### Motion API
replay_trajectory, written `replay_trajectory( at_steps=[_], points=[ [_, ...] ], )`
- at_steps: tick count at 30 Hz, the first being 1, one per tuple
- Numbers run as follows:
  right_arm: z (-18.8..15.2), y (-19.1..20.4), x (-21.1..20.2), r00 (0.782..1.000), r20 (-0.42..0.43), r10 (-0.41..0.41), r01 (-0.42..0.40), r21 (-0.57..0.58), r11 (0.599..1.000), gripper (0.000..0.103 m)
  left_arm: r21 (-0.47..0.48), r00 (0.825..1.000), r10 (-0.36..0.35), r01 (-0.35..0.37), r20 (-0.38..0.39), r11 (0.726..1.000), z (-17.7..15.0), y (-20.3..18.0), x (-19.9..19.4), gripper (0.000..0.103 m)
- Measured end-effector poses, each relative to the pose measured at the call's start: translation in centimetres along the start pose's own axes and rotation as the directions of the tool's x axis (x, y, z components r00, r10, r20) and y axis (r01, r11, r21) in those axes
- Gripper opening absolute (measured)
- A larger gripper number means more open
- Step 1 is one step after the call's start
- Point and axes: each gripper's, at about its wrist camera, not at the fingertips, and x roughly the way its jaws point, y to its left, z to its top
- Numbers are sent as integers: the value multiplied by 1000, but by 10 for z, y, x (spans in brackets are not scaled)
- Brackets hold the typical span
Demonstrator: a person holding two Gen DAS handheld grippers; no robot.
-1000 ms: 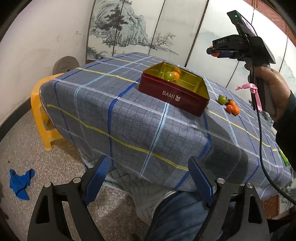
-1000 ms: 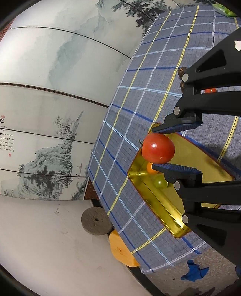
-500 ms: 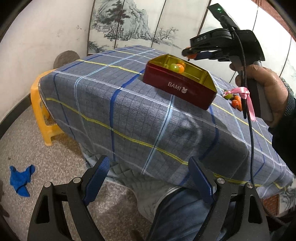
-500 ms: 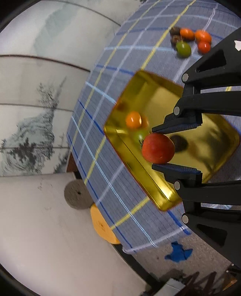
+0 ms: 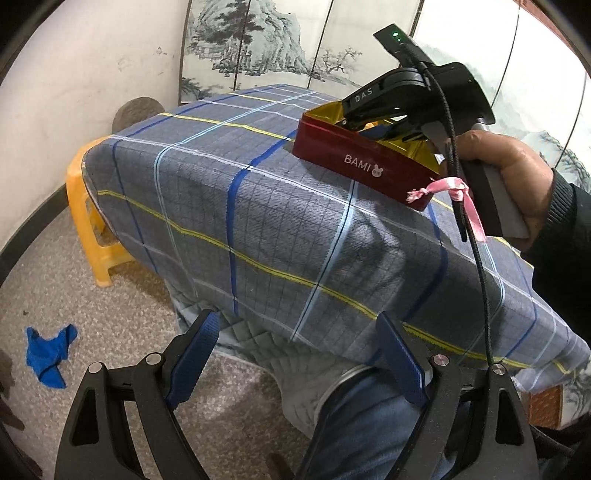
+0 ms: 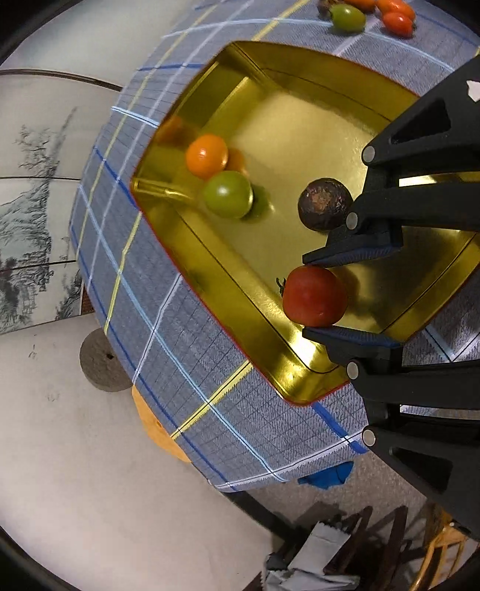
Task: Organize fruits
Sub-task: 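Open the right tool to drop the red tomato into the tin, then reach the left tool to another red tomato and close on it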
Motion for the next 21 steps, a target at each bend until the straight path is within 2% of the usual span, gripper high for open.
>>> replay_trajectory(
  at_steps=[5,7,8,11,12,15,17,19,21],
  points=[
    [-3,-7,5,998,-16,59,-59,47,997,32,17,1000,13,-12,-4,1000,0,-5,-1,87],
    [-3,-11,0,996,-3,85,-85,61,995,47,28,1000,21,-21,-2,999,1,-7,-2,87],
    [-3,-14,-8,996,23,89,-90,71,993,59,33,1000,24,-24,1,999,2,-8,-3,87],
    [-7,-31,-51,977,172,128,-143,80,986,67,64,999,31,-32,9,997,5,-16,-4,87],
    [-9,-38,-66,968,217,122,-143,80,987,73,75,999,31,-32,13,997,7,-20,-4,87],
    [-26,-81,-113,935,352,40,-86,116,990,86,120,999,22,-26,28,992,16,-34,-2,87],
    [-45,-125,-136,916,399,-45,-32,184,982,86,150,999,2,-9,45,989,25,-47,-1,87],
    [-68,-174,-149,901,397,-173,65,270,961,86,186,998,-35,24,59,982,37,-67,2,87],
    [-97,-228,-156,887,360,-289,148,371,917,86,240,995,-74,55,72,969,49,-92,4,87]
  ],
)
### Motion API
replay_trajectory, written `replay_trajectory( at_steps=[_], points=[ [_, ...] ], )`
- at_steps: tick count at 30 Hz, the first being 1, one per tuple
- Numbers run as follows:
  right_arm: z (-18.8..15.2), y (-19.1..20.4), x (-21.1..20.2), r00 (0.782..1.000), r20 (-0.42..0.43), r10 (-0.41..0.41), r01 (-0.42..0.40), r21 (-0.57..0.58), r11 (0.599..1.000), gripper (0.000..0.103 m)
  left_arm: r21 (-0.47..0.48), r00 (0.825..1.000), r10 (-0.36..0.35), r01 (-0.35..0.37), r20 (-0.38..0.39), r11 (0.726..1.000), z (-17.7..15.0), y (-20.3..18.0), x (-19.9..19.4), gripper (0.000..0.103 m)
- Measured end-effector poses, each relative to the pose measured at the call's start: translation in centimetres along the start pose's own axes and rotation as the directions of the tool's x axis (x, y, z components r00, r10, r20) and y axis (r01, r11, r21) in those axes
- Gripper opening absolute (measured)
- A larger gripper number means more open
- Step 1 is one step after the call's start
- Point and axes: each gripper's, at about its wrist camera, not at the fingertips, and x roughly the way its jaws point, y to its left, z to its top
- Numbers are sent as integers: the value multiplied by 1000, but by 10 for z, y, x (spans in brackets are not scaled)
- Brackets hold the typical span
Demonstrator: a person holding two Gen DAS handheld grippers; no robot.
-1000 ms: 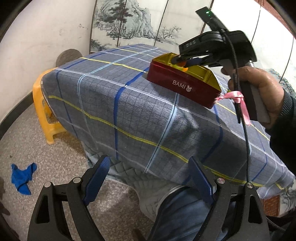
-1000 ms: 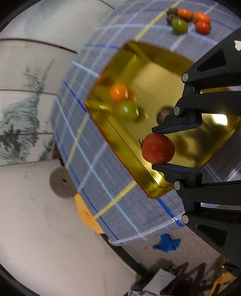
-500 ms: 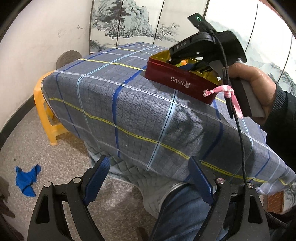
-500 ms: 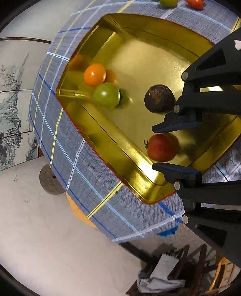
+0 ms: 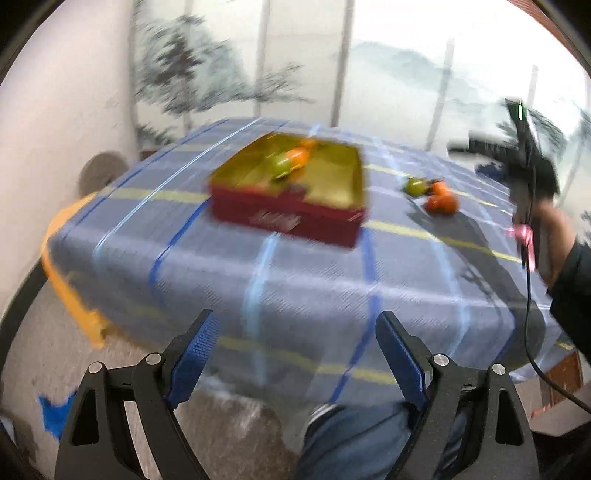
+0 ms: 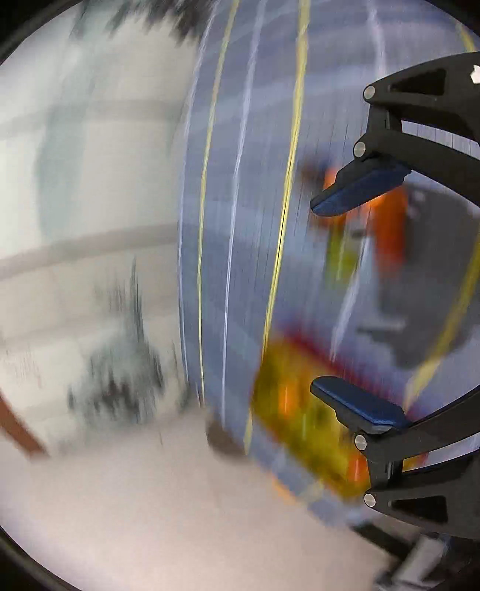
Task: Organize fruits
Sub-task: 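Reach the left tool to another red tomato and close on it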
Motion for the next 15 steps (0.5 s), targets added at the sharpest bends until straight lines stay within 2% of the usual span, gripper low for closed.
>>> replay_trajectory(
  at_steps=[2,6,9,12,15],
  points=[
    [-10,-65,-5,994,-7,-111,111,93,989,86,47,999,-37,36,17,998,16,-22,6,87],
    [-30,-172,-28,973,-20,-231,227,286,931,86,117,992,-123,119,20,986,50,-69,31,87],
    [-45,-213,-36,969,-28,-244,237,368,899,86,163,987,-158,156,2,974,76,-106,63,87],
    [-56,-232,-37,971,-32,-239,231,402,886,87,185,983,-180,182,-25,966,98,-135,94,86],
    [-62,-242,-45,979,9,-202,177,448,877,87,223,981,-189,196,-52,955,110,-164,125,85]
  ],
)
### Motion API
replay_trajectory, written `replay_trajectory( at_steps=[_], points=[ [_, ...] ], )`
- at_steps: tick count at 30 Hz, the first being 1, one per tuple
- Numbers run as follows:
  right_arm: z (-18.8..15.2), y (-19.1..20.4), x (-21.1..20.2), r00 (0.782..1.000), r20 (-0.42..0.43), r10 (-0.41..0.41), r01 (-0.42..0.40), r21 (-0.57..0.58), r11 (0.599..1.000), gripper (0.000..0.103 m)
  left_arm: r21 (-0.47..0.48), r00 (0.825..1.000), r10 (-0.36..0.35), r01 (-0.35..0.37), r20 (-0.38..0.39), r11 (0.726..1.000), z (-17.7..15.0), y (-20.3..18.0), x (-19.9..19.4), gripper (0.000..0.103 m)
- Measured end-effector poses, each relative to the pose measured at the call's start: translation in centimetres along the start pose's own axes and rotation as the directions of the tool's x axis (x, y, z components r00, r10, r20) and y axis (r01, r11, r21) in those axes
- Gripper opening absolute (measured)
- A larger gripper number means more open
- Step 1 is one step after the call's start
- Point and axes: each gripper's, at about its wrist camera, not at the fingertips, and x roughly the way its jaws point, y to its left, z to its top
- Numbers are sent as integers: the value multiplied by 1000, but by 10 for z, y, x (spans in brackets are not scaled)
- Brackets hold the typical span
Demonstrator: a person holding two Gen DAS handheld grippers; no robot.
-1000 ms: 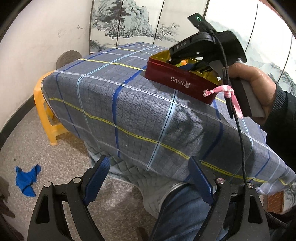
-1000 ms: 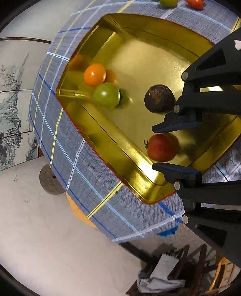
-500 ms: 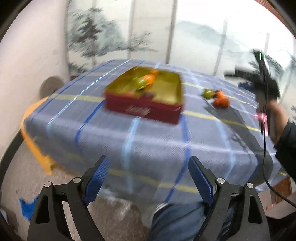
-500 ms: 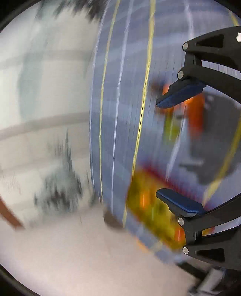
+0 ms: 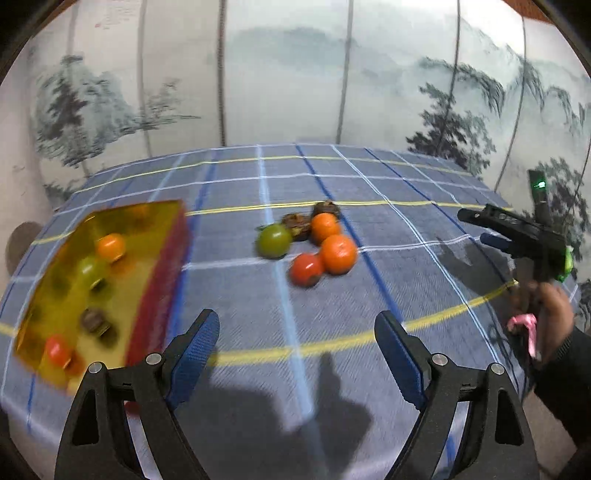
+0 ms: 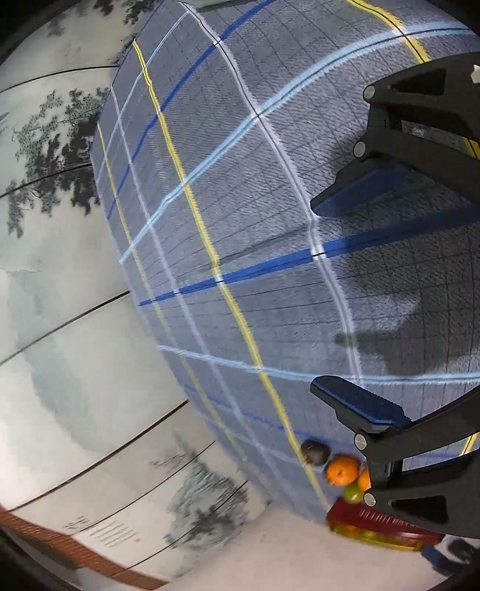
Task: Organize fruits
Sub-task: 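Reach the left tool to another red tomato and close on it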
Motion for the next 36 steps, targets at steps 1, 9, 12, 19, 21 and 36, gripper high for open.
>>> replay_trajectory(
  at_steps=[1,9,12,19,21,36],
  points=[
    [-1,-6,-3,1000,3,5,-5,1,1000,87,17,1000,9,-8,-10,1000,6,-5,14,85],
    [-7,7,-4,1000,0,23,-23,-59,998,87,35,993,59,-56,-102,998,18,-11,83,66],
    [-7,4,-7,999,13,38,-37,-42,998,88,26,991,62,-59,-118,998,22,-10,96,63],
    [-7,6,-8,999,20,46,-45,-49,998,89,16,989,48,-47,-142,999,26,-10,107,31],
    [-7,6,-8,999,19,49,-48,-49,998,89,16,990,40,-38,-133,999,24,-11,98,31],
    [-8,6,-6,999,8,38,-38,-48,998,90,-28,997,82,-82,13,996,45,19,-14,31]
  ],
)
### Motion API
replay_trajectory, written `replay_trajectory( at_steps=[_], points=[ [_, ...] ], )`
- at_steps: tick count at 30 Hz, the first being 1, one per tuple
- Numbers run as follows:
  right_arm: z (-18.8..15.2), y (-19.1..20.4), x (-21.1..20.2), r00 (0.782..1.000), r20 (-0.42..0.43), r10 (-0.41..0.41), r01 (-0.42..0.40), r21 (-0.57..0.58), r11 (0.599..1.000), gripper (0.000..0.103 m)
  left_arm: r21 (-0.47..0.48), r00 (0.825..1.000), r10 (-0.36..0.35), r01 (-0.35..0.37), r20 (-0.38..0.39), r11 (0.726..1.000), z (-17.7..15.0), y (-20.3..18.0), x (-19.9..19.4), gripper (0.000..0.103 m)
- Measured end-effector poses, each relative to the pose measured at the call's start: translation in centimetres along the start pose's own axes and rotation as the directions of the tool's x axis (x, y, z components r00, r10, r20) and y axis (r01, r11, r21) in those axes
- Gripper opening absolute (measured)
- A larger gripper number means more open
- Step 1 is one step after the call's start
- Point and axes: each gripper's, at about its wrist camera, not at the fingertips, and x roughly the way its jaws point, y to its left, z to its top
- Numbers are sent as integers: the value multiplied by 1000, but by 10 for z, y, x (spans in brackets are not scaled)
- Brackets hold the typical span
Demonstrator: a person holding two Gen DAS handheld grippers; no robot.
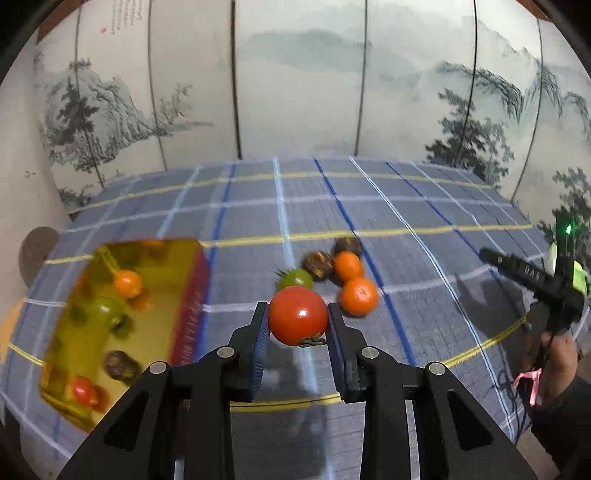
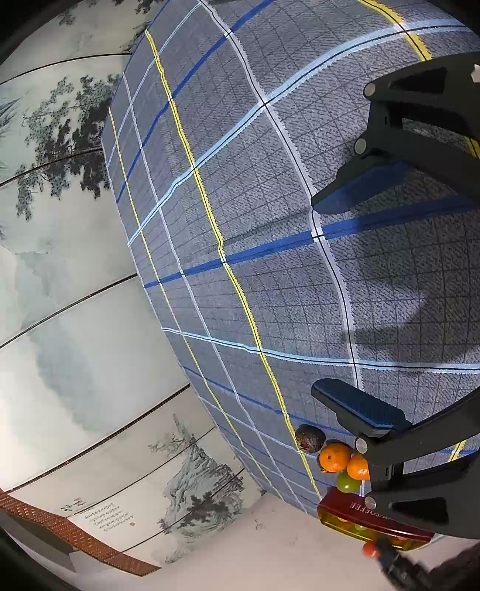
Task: Organize fruits
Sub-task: 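Reach the left tool to another red tomato and close on it, then carry the red tomato with the left tool into the tin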
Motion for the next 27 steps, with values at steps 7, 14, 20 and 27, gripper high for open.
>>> replay_trajectory(
  at_steps=[7,14,20,27],
  points=[
    [-1,-1,2,1000,-11,-6,6,-1,1000,90,-62,995,81,-77,53,995,30,60,-36,31],
    [-1,0,4,1000,-21,-8,8,-5,1000,90,-185,988,155,-152,2,971,60,140,-39,31],
    [-1,0,4,1000,-26,-8,8,-6,1000,90,-202,976,201,-214,-82,956,60,170,-12,31],
    [0,1,5,1000,-29,-6,6,-7,1000,90,-301,961,165,-228,-220,926,50,197,53,31]
  ],
)
